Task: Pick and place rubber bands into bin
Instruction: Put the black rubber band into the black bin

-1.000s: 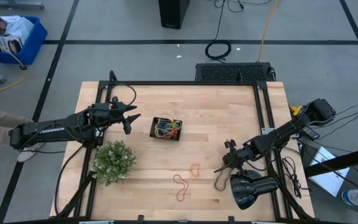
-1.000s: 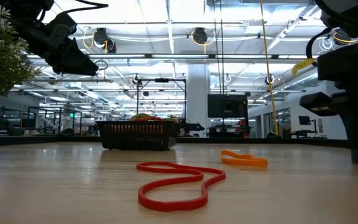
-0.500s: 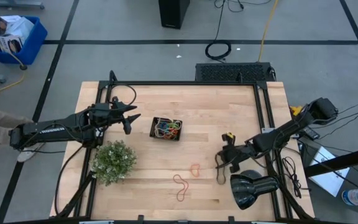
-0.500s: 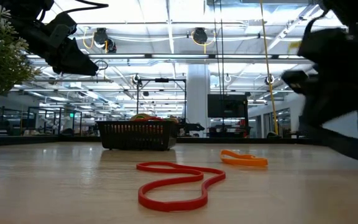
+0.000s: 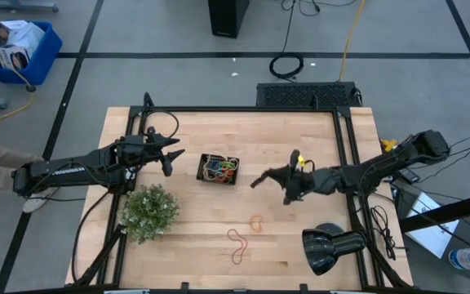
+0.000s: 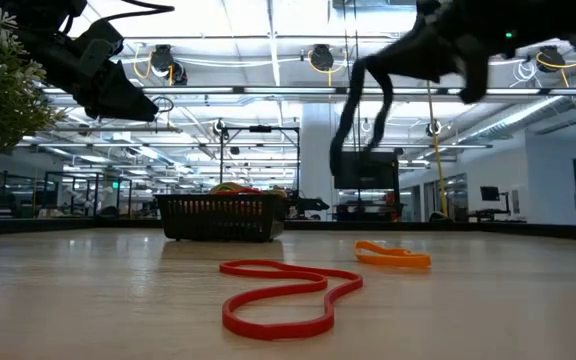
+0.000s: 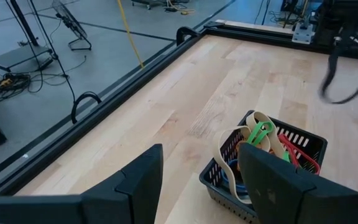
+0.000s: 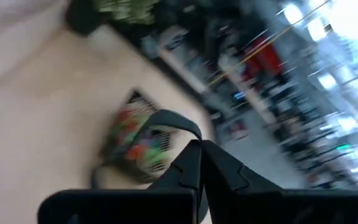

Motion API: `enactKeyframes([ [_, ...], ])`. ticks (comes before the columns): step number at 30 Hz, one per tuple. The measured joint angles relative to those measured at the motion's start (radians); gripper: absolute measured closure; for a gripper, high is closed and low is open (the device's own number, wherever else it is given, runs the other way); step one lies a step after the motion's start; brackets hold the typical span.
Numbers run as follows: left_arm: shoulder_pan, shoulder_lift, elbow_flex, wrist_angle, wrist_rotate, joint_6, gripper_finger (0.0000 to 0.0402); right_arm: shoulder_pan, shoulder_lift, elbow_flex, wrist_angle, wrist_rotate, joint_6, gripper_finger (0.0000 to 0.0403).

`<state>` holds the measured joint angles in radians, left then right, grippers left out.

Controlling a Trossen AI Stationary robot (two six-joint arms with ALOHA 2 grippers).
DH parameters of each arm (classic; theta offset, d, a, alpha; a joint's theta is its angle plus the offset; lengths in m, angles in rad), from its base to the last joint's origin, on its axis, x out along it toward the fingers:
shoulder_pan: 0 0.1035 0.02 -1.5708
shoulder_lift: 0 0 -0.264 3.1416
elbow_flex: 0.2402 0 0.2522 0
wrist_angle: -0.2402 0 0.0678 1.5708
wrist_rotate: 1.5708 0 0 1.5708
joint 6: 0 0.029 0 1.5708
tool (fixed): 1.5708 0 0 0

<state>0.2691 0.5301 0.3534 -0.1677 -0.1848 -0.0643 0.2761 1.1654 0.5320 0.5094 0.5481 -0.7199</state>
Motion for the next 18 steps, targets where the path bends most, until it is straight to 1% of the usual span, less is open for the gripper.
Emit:
enactKeyframes([
  [3,0.0,0.0,0.0,0.001,0.0,0.0,0.0185,-0.059,0.0,0.014,0.06,-0.041,-0.08,0.0402],
  [6,0.0,0.0,0.0,0.001,0.0,0.0,0.0185,-0.113,0.003,0.055,0.063,-0.115,-0.077,0.0402],
  [9,0.0,0.0,0.0,0.001,0.0,0.0,0.0185,-0.153,0.044,0.109,0.064,-0.177,-0.087,0.0402],
  [14,0.0,0.0,0.0,0.003,0.0,0.002,0.0185,-0.187,0.148,0.212,0.064,-0.191,-0.161,0.0403],
  [18,0.0,0.0,0.0,0.005,0.0,0.007,0.0185,-0.218,0.262,0.309,0.062,-0.191,-0.16,0.0403],
])
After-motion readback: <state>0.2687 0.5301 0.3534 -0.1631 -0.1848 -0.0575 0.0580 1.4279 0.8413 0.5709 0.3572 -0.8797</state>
